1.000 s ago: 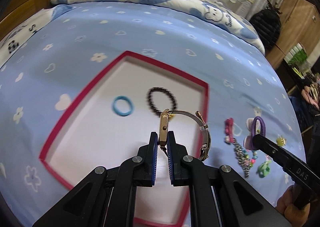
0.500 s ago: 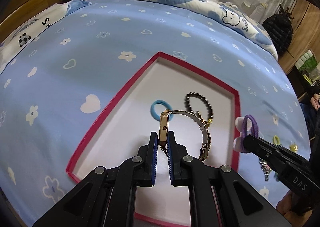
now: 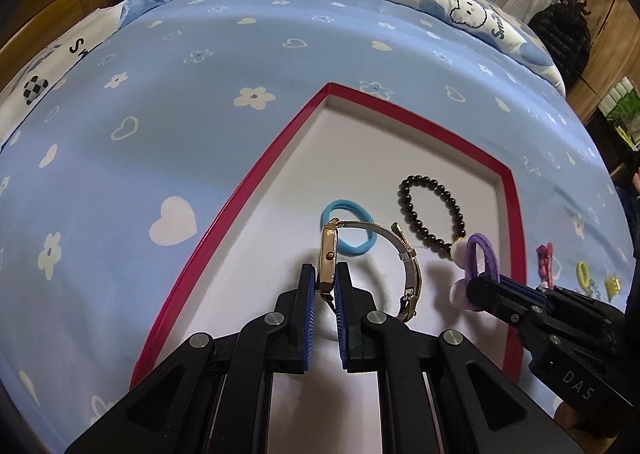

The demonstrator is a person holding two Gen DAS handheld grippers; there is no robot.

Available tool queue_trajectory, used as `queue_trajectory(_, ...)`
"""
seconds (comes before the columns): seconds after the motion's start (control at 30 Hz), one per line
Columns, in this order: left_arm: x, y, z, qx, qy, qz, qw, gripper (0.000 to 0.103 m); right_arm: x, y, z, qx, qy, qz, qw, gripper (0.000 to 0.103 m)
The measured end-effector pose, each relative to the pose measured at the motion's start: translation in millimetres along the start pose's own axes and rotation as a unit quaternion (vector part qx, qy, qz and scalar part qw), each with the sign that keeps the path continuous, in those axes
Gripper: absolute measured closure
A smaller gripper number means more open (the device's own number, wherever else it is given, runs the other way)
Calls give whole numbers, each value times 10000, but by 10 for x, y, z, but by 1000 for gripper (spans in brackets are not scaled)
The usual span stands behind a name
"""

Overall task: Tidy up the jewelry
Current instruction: 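Carry the watch and purple bow tie into the tray and release both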

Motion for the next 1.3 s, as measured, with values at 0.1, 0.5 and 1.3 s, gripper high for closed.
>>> queue_trajectory(0.1,-21,12,63,-49,-36,-12,10000,94,5,10,43,-44,49,-31,10000,90)
queue_trajectory(0.5,-46,18,171,-92,-94,-18,9999,90,-15,0,115,-119,46,-31,9999,83)
queue_trajectory(1.3,63,180,-689,498,479,-627,9956,58,177,-75,-921,854,-131,240,9960,63)
Point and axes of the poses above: each gripper's, at about its wrist camera, not at the fingertips, and z roughly the way its jaws point, x to its right, y to its underside, the point moved 10 cm from there along z, roughly the way its jaws point, and after that the axes turned 1 degree about x, right-handed, at the moved point
